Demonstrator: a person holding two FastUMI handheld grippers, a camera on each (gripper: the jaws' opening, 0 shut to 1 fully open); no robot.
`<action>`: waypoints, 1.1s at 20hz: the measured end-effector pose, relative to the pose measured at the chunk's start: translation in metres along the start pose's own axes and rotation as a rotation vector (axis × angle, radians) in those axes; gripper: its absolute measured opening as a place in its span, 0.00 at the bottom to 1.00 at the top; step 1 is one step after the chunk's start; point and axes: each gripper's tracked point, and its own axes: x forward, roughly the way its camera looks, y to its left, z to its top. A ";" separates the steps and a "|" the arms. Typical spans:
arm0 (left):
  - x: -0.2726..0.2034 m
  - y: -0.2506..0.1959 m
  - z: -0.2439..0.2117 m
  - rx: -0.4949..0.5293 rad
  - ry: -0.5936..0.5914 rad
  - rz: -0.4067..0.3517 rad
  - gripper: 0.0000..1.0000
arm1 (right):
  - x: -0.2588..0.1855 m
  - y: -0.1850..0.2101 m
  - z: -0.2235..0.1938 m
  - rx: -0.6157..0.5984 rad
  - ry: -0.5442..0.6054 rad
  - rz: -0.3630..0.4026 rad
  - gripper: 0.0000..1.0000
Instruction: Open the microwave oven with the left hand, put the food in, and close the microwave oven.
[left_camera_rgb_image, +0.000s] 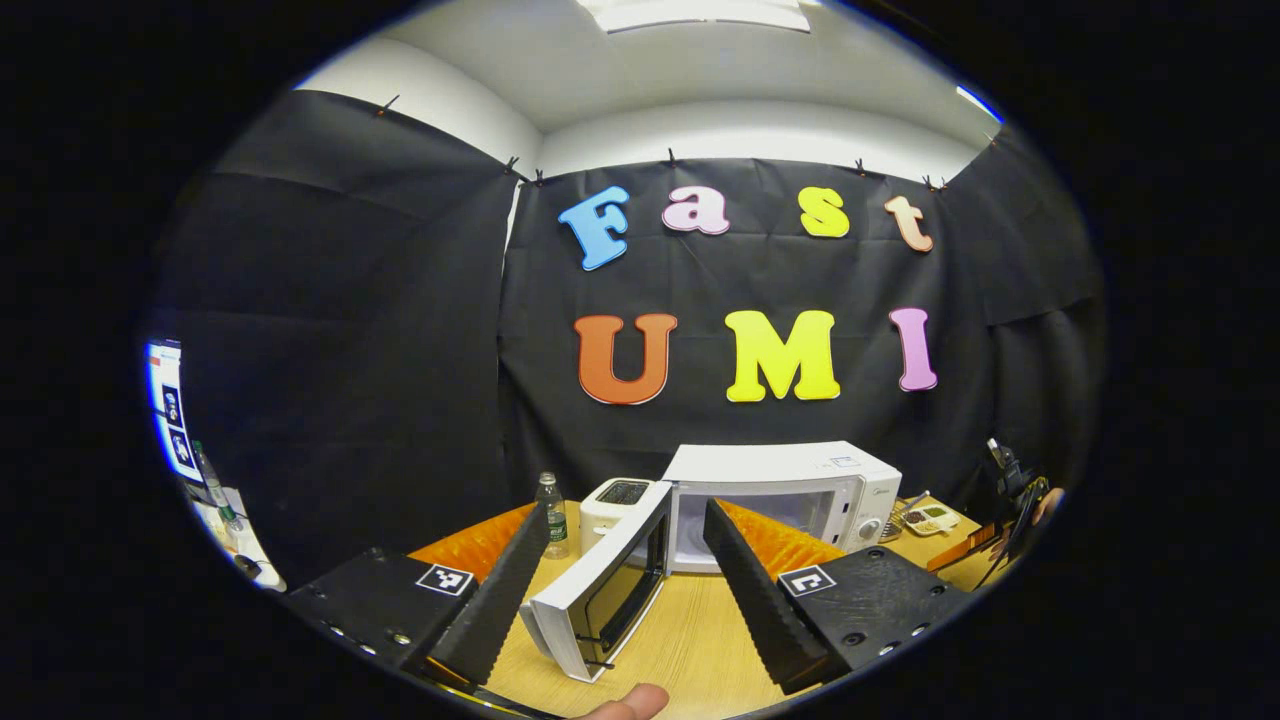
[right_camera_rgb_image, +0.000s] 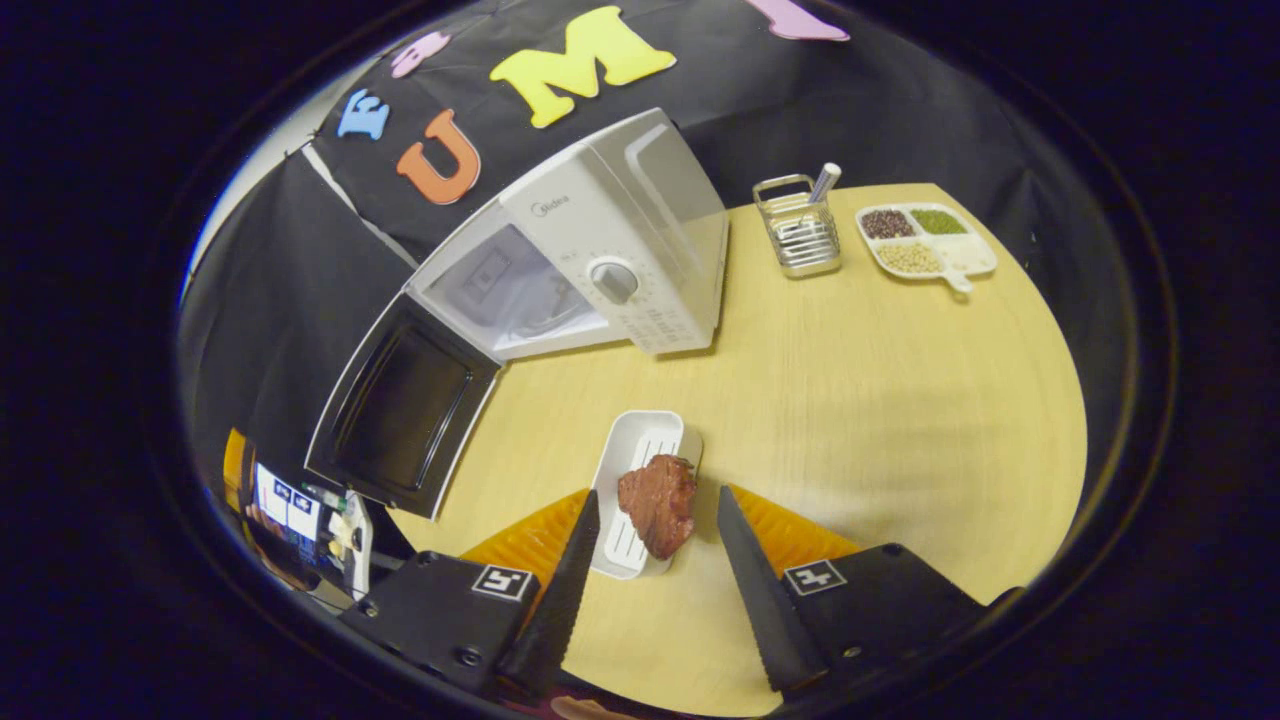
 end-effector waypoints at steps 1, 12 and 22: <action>-0.002 -0.003 -0.003 0.001 0.008 -0.008 0.95 | 0.003 -0.004 0.001 0.037 -0.003 0.002 0.72; -0.015 -0.015 -0.012 0.033 0.026 -0.040 0.95 | 0.005 0.020 -0.028 0.029 0.044 0.099 0.03; -0.008 -0.011 -0.028 -0.002 0.044 -0.043 0.95 | -0.043 0.085 -0.007 -0.577 -0.302 -0.209 0.13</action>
